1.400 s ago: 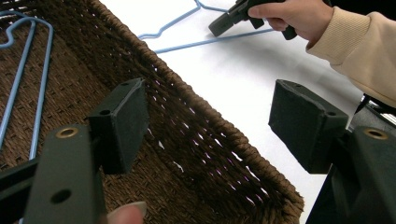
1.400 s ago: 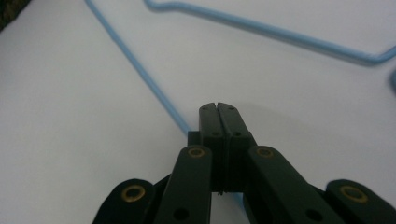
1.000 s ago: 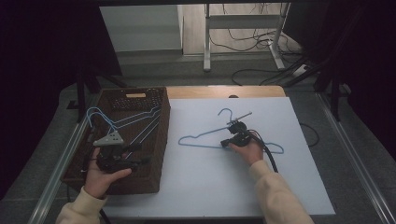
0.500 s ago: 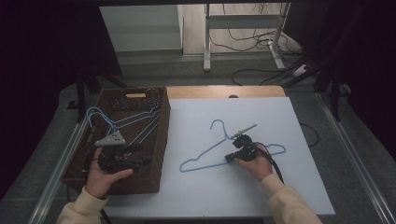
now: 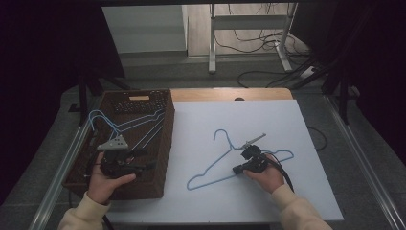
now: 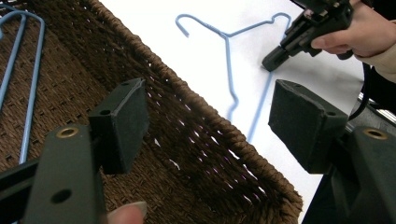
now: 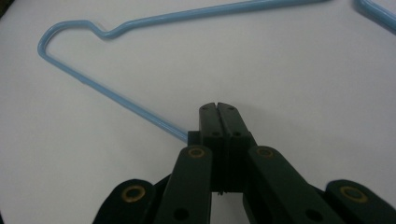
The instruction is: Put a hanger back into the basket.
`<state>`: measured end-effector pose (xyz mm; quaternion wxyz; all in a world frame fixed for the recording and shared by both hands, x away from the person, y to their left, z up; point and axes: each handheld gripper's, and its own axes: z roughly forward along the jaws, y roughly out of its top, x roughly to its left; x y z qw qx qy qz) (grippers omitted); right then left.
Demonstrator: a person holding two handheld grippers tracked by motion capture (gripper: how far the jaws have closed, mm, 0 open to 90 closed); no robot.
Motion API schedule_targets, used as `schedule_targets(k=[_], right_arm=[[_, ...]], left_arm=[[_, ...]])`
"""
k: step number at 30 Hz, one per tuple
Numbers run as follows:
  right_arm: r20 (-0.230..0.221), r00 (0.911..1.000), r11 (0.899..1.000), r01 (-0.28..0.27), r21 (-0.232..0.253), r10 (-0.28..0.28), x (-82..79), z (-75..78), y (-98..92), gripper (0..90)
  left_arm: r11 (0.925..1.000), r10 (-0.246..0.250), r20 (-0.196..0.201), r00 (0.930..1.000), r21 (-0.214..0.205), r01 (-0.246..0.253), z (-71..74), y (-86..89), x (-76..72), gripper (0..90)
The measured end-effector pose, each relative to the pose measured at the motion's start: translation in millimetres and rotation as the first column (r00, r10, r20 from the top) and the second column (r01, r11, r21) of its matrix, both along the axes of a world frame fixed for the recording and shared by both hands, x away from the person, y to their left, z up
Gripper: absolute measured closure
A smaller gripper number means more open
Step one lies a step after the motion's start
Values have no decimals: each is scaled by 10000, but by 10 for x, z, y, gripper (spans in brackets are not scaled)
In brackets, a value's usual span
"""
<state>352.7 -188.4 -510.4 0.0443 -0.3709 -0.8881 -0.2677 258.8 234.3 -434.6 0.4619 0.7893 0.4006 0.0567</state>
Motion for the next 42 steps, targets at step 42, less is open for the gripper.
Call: schedule_targets(k=[42], right_arm=[[1449,9810,9850,1435,-954,-1289,439,131,276,697]], left_arm=[[9999,-110,-29,9999,18,110,-9,-48,13,281]])
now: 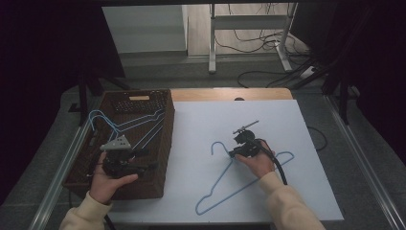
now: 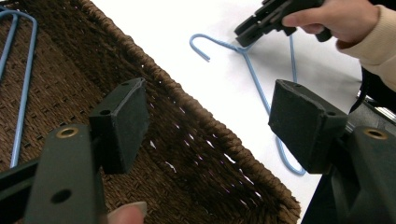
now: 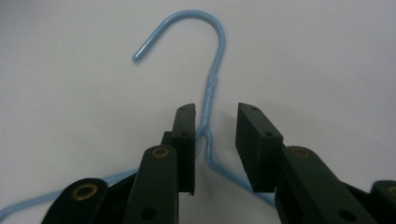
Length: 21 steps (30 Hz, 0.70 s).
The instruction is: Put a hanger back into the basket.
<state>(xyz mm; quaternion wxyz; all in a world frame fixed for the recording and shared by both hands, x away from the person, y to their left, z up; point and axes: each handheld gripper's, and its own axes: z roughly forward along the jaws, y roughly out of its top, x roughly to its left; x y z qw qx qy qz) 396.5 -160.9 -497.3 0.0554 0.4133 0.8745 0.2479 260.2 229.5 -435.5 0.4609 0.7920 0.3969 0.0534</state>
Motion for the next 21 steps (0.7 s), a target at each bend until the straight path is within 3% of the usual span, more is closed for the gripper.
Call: schedule_targets(k=[9,13,19,21], right_arm=[[-72,9997,9972,-255,-709,251,62,-59,226,759],[140,9995,9932,-250,-1133,268,46,-64,263,826],[148,9999,9939,-36,-1101,53,36,-61,261,855],[26,10000,9962,-1,-876,3,32,-59,244,862]], left_arm=[[10000,17,5,10000,-23,-17,-4,13,-1,281],[10000,14,28,10000,-22,-14,2,12,-6,281],[9999,-101,125,9999,5,101,33,-33,-27,281],[9998,-184,168,9997,7,184,47,-75,-37,281]])
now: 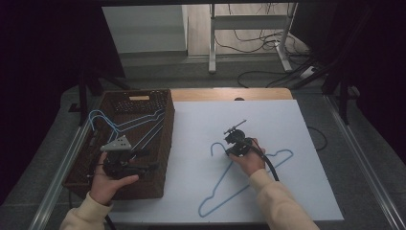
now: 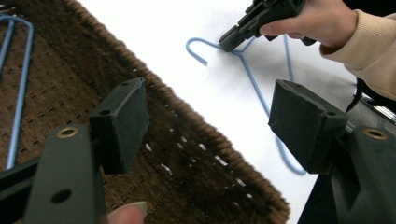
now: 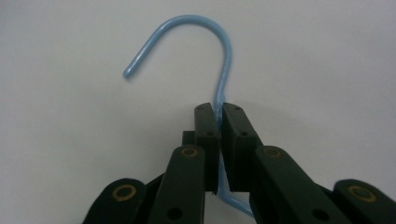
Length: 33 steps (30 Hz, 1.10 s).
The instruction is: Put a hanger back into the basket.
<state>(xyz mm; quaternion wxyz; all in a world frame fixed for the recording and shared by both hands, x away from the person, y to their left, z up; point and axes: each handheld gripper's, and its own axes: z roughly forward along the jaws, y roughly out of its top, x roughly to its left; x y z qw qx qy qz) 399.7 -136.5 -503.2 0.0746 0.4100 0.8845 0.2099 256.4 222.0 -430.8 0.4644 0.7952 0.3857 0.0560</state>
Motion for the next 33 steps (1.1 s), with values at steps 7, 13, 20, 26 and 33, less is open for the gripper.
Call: schedule_targets(k=[7,13,20,26,33], right_arm=[[463,9989,9989,77,453,-98,-68,87,-80,862],[736,9970,9942,164,1062,-243,-138,212,-187,861],[1065,9940,9893,80,1455,-237,-214,302,-262,861],[1064,9938,9867,155,1618,-330,-224,300,-303,860],[1147,9927,9848,168,1726,-370,-252,328,-320,860]], left_arm=[[9988,-480,26,9988,117,480,58,-240,-2,282],[9947,-981,-244,9949,278,988,62,-568,60,283],[9874,-1517,-940,9839,314,1553,-65,-949,137,289],[9829,-1739,-1397,9748,356,1805,-105,-1209,189,297],[9757,-1970,-1863,9626,585,2110,-242,-1514,193,295]])
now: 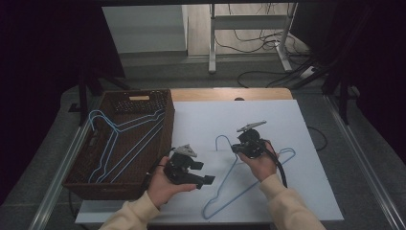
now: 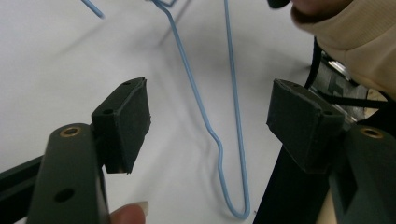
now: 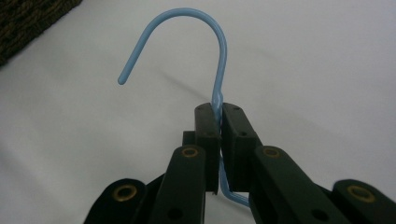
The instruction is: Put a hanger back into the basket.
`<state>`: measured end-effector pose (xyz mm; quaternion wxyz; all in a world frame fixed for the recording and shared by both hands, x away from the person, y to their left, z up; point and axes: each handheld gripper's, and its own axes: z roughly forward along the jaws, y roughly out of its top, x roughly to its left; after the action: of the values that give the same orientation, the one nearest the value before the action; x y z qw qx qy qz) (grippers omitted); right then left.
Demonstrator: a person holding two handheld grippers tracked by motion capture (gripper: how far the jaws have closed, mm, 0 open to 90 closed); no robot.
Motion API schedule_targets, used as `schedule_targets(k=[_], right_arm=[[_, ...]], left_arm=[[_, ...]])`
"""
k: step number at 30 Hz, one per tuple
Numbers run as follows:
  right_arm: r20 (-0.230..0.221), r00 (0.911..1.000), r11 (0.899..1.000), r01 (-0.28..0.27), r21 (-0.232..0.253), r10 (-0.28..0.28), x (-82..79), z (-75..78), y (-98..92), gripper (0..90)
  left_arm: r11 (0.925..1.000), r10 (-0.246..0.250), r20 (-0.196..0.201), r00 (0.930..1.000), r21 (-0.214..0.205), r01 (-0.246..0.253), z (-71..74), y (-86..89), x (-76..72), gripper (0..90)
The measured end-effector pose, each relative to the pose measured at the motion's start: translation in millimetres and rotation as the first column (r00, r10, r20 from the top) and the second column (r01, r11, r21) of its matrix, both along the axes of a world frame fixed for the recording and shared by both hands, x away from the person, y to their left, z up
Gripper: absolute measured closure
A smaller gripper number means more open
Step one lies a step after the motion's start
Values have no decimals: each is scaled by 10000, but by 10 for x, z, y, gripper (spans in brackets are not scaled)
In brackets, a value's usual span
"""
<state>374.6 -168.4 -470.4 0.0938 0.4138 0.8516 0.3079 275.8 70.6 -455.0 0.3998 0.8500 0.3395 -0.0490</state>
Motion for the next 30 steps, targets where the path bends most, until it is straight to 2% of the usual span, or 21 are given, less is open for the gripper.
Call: schedule_targets(k=[7,13,17,19,22,26,30], right_arm=[[56,10000,9998,-35,170,34,-15,19,-26,860],[90,10000,9997,-17,254,15,-24,36,-44,860],[92,10000,9994,34,352,-37,-29,43,-52,860],[99,9999,9993,36,365,-40,-29,47,-54,860],[66,10000,9992,5,406,-8,-28,49,-59,860],[54,10000,9988,-9,482,6,-32,60,-69,859],[46,10000,9975,-47,701,44,-30,92,-98,858]], left_arm=[[9999,155,-277,9995,5,-155,-198,-268,70,308],[9995,288,-721,9970,168,-277,-383,-437,194,375],[9992,335,-1044,9940,268,-309,-504,-496,265,461],[9995,175,-1277,9917,270,-142,-562,-527,281,525],[9992,59,-1384,9904,397,-4,-623,-560,279,642],[9998,78,-1383,9904,215,-49,-607,-541,277,800],[9999,160,-1518,9883,54,-154,-597,-488,297,834]])
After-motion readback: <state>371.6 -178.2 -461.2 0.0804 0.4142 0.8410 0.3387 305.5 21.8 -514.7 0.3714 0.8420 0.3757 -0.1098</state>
